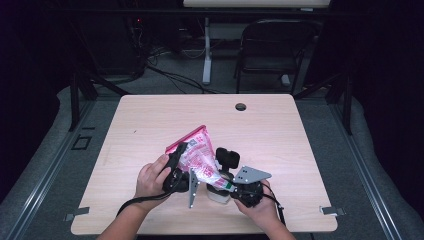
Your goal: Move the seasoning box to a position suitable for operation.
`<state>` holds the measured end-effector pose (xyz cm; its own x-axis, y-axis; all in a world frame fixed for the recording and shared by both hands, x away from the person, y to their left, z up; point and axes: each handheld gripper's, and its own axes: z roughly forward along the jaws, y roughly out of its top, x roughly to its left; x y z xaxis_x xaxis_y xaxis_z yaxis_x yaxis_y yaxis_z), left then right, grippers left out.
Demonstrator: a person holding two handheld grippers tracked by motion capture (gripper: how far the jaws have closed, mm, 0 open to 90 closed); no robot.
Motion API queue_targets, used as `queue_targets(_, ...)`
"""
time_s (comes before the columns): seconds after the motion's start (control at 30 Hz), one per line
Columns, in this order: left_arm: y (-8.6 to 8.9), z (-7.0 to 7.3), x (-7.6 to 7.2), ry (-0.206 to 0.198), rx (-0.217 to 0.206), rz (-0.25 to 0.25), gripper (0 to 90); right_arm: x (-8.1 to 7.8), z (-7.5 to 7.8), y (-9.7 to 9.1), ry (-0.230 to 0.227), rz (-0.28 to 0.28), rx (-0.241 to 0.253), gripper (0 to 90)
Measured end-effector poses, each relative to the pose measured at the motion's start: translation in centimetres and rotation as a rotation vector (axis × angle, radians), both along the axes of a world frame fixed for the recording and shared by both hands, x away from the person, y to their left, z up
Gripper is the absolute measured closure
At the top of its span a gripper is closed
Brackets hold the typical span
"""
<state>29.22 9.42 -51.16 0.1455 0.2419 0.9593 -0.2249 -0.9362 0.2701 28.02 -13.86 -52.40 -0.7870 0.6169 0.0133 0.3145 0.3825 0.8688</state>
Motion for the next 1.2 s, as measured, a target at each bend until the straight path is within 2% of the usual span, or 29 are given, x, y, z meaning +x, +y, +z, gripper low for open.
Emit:
queue_targets(0.37, 0.00, 0.05, -0.08, 0.008, -0.003, 0.004, 62.3, 0.00, -0.01, 0.01, 0.001, 0.003, -0.002, 89.2)
queue_targets(1.2, 0.00, 0.16, -0.09, -0.006, -0.004, -0.005, 62.3, -0.01, -0.04, 0.06, 0.002, 0.004, -0.003, 89.3)
